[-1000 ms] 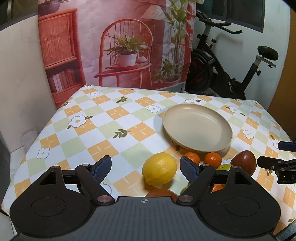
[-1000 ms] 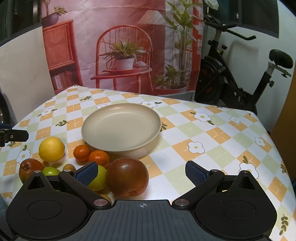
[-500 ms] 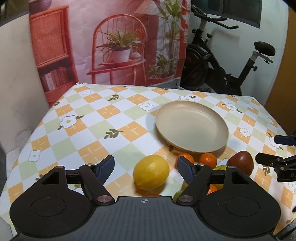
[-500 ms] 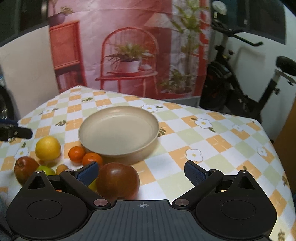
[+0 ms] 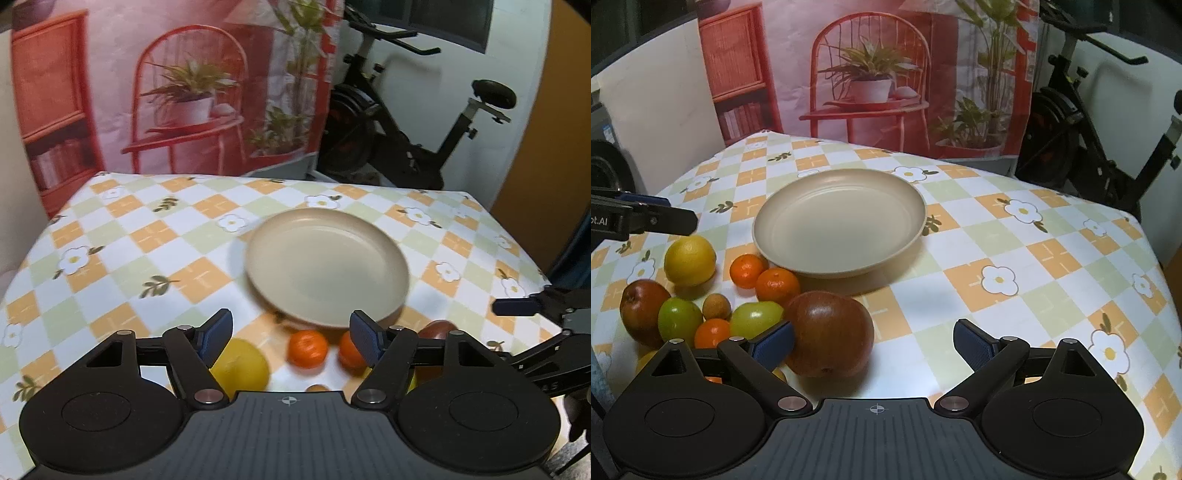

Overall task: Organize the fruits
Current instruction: 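Move the left gripper down toward the large red apple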

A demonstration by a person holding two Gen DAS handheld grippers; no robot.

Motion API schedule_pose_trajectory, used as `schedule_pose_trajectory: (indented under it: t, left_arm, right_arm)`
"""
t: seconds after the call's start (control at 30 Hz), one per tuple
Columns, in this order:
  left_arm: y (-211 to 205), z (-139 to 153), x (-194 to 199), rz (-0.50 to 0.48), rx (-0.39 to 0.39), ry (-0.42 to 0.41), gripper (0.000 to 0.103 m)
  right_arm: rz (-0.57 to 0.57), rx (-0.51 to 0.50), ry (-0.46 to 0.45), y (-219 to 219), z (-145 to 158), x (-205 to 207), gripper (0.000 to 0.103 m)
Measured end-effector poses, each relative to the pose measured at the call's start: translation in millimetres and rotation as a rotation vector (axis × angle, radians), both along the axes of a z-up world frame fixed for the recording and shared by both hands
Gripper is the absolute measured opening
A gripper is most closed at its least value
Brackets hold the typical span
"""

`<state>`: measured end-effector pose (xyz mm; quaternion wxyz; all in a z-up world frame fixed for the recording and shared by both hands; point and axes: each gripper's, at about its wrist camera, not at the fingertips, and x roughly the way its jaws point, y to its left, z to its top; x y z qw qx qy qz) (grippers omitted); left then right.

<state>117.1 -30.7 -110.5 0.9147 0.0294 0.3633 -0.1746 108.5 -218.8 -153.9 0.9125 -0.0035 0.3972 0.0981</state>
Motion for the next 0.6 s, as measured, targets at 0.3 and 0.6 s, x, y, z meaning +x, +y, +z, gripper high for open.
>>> schedule_pose_trajectory:
  t: [0.3,0.6]
  left_arm:
    - [-18,-3,21,-0.021,0.004,0.035,0.073]
    - [-32,-12,25,-0.113,-0.025,0.087,0.055]
  right_arm:
    - [0.061,0.089,0.097,3,-7,18,0.077]
    - [0.091,0.163,0.165,1,-13,26,0.062]
